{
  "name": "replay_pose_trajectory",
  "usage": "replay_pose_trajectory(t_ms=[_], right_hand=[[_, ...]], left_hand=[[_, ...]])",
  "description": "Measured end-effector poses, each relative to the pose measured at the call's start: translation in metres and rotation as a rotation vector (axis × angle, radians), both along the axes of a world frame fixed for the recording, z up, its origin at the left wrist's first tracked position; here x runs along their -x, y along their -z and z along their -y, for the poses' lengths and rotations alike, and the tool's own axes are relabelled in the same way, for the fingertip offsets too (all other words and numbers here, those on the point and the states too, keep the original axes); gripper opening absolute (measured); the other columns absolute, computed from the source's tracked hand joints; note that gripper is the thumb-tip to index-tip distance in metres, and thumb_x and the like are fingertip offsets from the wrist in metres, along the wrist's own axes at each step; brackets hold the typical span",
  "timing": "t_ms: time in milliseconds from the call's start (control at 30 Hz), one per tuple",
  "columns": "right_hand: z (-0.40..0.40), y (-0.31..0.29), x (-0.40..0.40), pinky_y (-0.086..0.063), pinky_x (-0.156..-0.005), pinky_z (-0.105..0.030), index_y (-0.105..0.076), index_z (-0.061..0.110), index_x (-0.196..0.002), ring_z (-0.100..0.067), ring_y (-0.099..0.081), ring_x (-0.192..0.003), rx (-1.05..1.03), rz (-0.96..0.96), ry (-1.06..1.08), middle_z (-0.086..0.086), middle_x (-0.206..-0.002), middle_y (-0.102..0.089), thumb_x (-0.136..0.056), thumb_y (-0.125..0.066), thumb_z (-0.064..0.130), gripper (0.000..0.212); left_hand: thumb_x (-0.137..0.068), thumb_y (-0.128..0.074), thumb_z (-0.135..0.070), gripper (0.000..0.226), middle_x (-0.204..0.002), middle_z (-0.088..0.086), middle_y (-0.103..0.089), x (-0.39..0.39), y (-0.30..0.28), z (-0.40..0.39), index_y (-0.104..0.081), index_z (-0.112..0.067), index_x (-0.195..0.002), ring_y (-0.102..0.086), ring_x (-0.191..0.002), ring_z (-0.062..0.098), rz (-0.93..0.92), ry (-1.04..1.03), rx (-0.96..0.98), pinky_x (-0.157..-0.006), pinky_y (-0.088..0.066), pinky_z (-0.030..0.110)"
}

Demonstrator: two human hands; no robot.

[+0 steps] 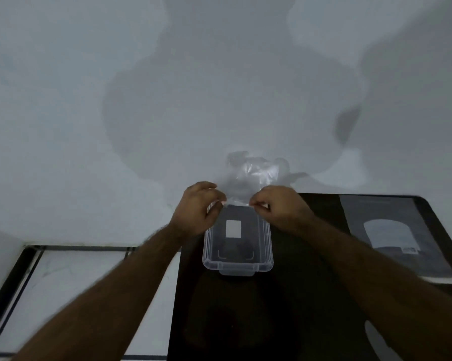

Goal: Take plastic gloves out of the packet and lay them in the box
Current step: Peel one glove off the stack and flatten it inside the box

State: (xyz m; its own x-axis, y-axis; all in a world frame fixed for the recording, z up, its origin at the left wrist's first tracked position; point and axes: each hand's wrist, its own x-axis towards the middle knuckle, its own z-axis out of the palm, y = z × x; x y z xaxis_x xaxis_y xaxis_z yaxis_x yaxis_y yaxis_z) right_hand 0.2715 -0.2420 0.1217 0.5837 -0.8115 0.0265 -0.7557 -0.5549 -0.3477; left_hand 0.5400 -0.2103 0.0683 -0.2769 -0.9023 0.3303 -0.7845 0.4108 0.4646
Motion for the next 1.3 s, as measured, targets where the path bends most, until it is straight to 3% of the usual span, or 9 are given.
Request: replay_pose_trajectory(t_ms=[100, 333, 533, 700, 867, 1033, 1100, 1200, 1300], right_hand=[[-0.007, 0.031, 0.0, -0.059, -0.083, -0.041, -0.08, 0.018, -0.101, -0.017, -0.069, -0.085, 0.017, -0.074, -0.058, -0.001, -0.093, -0.077, -0.099, -0.063, 0.024, 0.018], [-0.018, 0.088, -0.005, -0.048, -0.107, -0.041, -0.075, 0.031, -0.107, -0.015, -0.067, -0.093, -0.067, -0.337, -0.165, 0.006, -0.101, -0.075, -0.102, -0.058, 0.03, 0.018], [-0.029, 0.106, -0.014, -0.028, -0.124, -0.047, -0.074, 0.029, -0.11, -0.019, -0.068, -0.107, -0.124, -0.497, -0.218, 0.001, -0.109, -0.074, -0.102, -0.059, 0.029, 0.017], [-0.032, 0.114, -0.019, -0.022, -0.127, -0.052, -0.073, 0.028, -0.117, -0.024, -0.065, -0.118, -0.223, -0.559, -0.251, -0.001, -0.118, -0.074, -0.1, -0.064, 0.03, 0.019], [-0.028, 0.106, -0.019, -0.046, -0.112, -0.046, -0.072, 0.025, -0.123, -0.023, -0.066, -0.115, -0.372, -0.588, -0.307, -0.002, -0.123, -0.072, -0.105, -0.059, 0.033, 0.024], [-0.017, 0.104, -0.022, -0.055, -0.095, -0.04, -0.073, 0.023, -0.116, -0.018, -0.068, -0.102, -0.448, -0.487, -0.252, 0.001, -0.111, -0.073, -0.105, -0.055, 0.035, 0.024], [-0.012, 0.108, -0.026, -0.055, -0.097, -0.042, -0.072, 0.025, -0.117, -0.019, -0.068, -0.101, -0.318, -0.434, -0.218, 0.001, -0.108, -0.072, -0.102, -0.059, 0.034, 0.021], [-0.01, 0.12, -0.037, -0.044, -0.114, -0.05, -0.063, 0.023, -0.135, -0.026, -0.064, -0.12, -0.184, -0.565, -0.231, -0.004, -0.128, -0.068, -0.098, -0.066, 0.038, 0.04], [-0.012, 0.127, -0.047, -0.021, -0.127, -0.055, -0.058, 0.022, -0.142, -0.029, -0.055, -0.134, -0.155, -0.688, -0.209, -0.007, -0.139, -0.064, -0.098, -0.062, 0.047, 0.051]], left_hand=[[-0.091, -0.07, -0.023, 0.021, -0.108, -0.003, -0.079, -0.001, 0.023, -0.007, -0.08, -0.017, -0.108, -0.066, -0.113, 0.024, 0.035, 0.041, -0.058, -0.098, -0.054, 0.044], [-0.088, -0.068, -0.029, 0.022, -0.109, 0.0, -0.078, 0.005, 0.065, -0.023, -0.081, -0.023, -0.104, -0.064, -0.122, 0.028, 0.15, 0.078, -0.178, -0.107, -0.044, 0.05], [-0.095, -0.065, -0.032, 0.02, -0.119, -0.005, -0.078, 0.008, 0.079, -0.03, -0.08, -0.029, -0.108, -0.052, -0.142, 0.025, 0.37, 0.144, -0.264, -0.127, -0.017, 0.057], [-0.095, -0.066, -0.043, 0.022, -0.13, -0.012, -0.073, 0.015, 0.072, -0.025, -0.078, -0.033, -0.11, -0.037, -0.154, 0.023, 0.536, 0.225, -0.37, -0.127, 0.003, 0.063], [-0.097, -0.053, -0.056, 0.035, -0.124, -0.015, -0.074, 0.016, 0.068, -0.019, -0.079, -0.034, -0.106, -0.036, -0.154, 0.019, 0.66, 0.355, -0.466, -0.121, 0.021, 0.066], [-0.095, -0.017, -0.065, 0.073, -0.122, -0.014, -0.076, 0.012, 0.059, -0.014, -0.081, -0.031, -0.107, -0.032, -0.156, 0.016, 0.659, 0.415, -0.436, -0.119, 0.025, 0.067], [-0.096, -0.019, -0.061, 0.069, -0.14, -0.012, -0.068, 0.006, 0.055, -0.009, -0.081, -0.033, -0.107, -0.022, -0.161, 0.019, 0.629, 0.358, -0.339, -0.121, 0.02, 0.068], [-0.1, -0.031, -0.06, 0.055, -0.172, 0.0, -0.033, 0.006, 0.047, 0.001, -0.08, -0.038, -0.114, 0.002, -0.164, 0.026, 0.7, 0.212, -0.317, -0.12, 0.019, 0.071], [-0.099, -0.034, -0.061, 0.054, -0.176, 0.005, -0.02, 0.014, 0.048, 0.011, -0.082, -0.037, -0.099, 0.008, -0.164, 0.03, 0.778, 0.182, -0.333, -0.119, 0.016, 0.074]])
